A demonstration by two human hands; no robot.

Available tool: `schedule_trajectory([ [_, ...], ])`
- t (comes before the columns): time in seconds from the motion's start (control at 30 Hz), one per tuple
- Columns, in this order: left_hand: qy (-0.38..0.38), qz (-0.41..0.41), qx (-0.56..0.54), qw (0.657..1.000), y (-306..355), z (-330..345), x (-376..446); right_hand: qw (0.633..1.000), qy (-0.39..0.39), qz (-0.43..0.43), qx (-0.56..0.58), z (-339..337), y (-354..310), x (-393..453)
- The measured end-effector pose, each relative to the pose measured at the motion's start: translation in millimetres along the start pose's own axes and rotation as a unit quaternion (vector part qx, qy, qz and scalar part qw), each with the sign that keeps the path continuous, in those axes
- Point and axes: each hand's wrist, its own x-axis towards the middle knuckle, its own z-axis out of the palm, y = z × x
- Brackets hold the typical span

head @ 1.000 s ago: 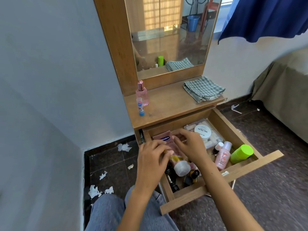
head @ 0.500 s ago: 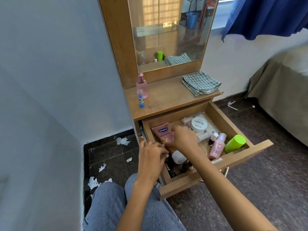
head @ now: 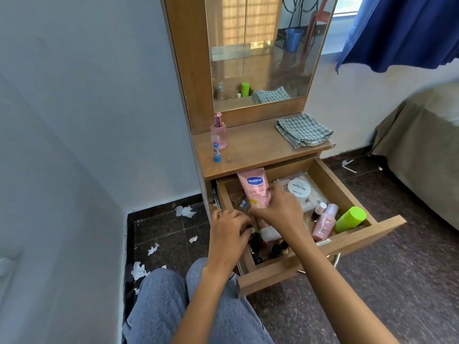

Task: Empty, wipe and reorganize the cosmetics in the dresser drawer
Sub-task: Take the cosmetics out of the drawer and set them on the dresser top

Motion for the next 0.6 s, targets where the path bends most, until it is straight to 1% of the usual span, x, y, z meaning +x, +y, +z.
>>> schedule_trajectory([
  [0.1,0.051,-0.017,-0.053,0.997,3,-4,2,0.998,0.048,-0.025,0.044,-11,1,-8],
  [0.17,0.082,-0.022,-0.07,0.994,7,-10,5,0.996,0.054,-0.029,0.058,-17,1,-13],
  [0.27,0.11,-0.011,-0.083,0.99,11,-17,12,0.993,0.06,-0.023,0.101,-25,0,-20],
  [0.37,0.123,-0.003,-0.087,0.989,10,-21,20,0.983,0.09,-0.047,0.151,-33,-5,-22],
  [0.5,0.134,-0.001,-0.068,0.989,3,-23,32,0.95,0.153,-0.116,0.247,-42,-29,-5],
  [0.6,0.114,0.013,-0.027,0.993,1,-23,46,0.914,0.209,-0.163,0.306,-38,-51,25],
])
